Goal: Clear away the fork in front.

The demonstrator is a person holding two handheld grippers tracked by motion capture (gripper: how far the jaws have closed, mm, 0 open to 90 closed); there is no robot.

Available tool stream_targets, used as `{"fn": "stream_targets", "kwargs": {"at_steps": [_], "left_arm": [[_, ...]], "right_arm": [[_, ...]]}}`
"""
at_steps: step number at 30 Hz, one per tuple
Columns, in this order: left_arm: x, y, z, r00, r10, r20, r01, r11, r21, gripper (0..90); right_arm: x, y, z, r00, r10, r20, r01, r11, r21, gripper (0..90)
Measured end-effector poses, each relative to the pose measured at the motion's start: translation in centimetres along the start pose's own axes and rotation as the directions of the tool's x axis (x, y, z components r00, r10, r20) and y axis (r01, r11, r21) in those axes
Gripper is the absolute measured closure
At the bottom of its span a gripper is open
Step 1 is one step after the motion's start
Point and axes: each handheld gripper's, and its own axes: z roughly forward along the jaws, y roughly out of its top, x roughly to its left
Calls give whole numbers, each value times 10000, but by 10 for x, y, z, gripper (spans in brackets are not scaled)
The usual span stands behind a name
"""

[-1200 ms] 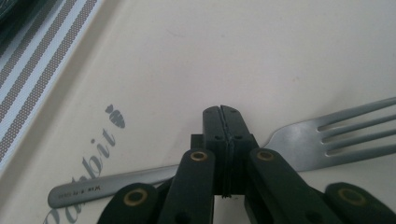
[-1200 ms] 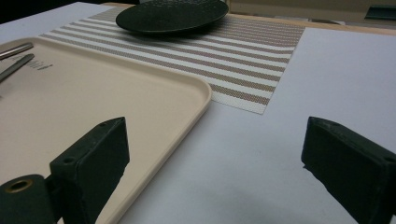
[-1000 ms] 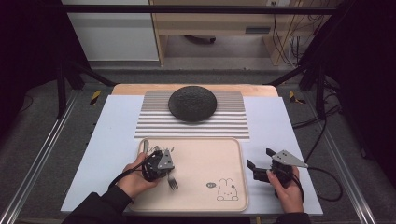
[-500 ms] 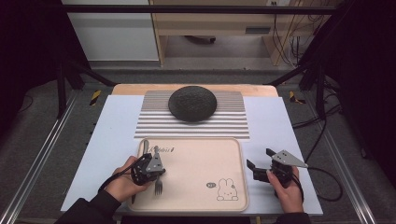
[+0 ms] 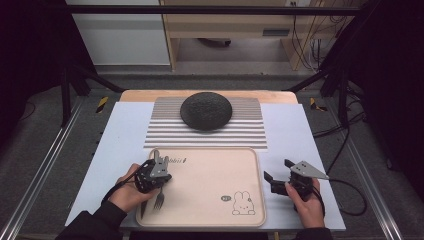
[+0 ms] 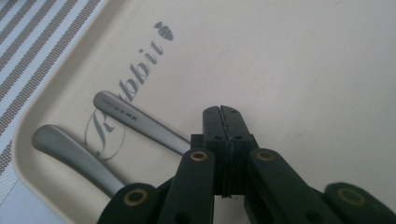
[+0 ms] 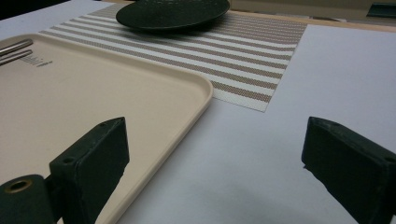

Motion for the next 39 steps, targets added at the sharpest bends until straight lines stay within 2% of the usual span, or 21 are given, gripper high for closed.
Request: {"fn": "stream_targets", "kwargs": {"at_steps": [4, 18, 21, 24, 26, 32, 35, 39], "left_arm": [[4, -2, 1, 9997, -145, -214, 144, 9999, -67, 900], [7, -9, -3, 9994, -276, -195, 273, 9996, -110, 900], [8, -9, -4, 9995, -310, -57, 310, 9995, -73, 900], [9, -6, -6, 9999, -127, -60, 127, 9999, -55, 900], [10, -3, -6, 9998, 40, -204, -40, 10000, 42, 900], [11, -3, -9, 9996, 17, -285, -20, 10000, -87, 900], [11, 1, -12, 9990, 285, -358, -295, 9992, -280, 900], [10, 7, -15, 9953, 708, -661, -747, 9955, -587, 900]], "right_arm": [[-1, 0, 0, 10000, 13, 8, -14, 10000, 38, 76], [0, 0, 0, 10000, -12, -9, 12, 10000, 57, 75], [0, 0, 0, 10000, -14, -17, 14, 10000, 46, 75], [0, 0, 0, 10000, -58, -20, 58, 10000, 53, 74], [0, 0, 0, 10000, -48, -14, 48, 10000, 34, 74], [0, 0, 0, 10000, -59, -4, 59, 10000, 22, 73], [0, 0, 0, 10000, -56, 12, 56, 10000, 3, 72], [0, 0, 0, 10000, -65, 12, 65, 10000, 6, 71]]}}
